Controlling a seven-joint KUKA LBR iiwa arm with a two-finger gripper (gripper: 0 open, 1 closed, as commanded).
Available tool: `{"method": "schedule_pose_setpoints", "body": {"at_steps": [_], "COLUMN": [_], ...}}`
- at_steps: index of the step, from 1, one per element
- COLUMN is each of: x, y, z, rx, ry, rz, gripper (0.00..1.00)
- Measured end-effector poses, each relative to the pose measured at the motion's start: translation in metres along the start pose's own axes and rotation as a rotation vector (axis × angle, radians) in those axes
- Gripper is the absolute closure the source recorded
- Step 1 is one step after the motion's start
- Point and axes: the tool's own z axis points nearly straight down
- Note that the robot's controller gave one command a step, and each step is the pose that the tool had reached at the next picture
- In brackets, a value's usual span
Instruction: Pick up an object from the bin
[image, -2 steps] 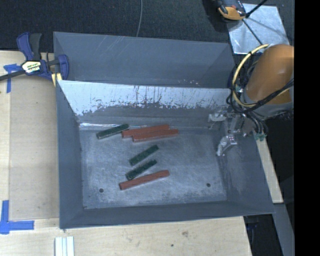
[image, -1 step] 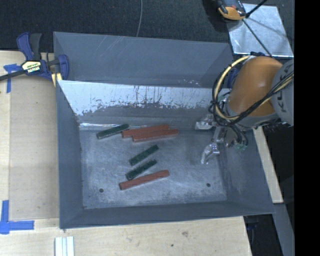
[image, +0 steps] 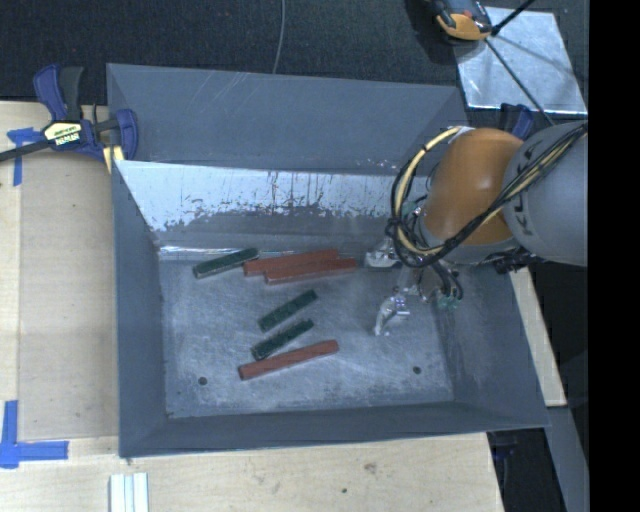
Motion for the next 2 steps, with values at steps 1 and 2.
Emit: {"method": "schedule_pose_setpoints", "body": {"at_steps": [1, 2], "x": [0.009, 0.018], "y": [0.019, 0.046], "z": [-0.001, -0.018], "rx": [0.002, 0.002], "ry": [0.001, 0.004], "rz": [0.155, 0.127], "gripper": [0.0, 0.0]}}
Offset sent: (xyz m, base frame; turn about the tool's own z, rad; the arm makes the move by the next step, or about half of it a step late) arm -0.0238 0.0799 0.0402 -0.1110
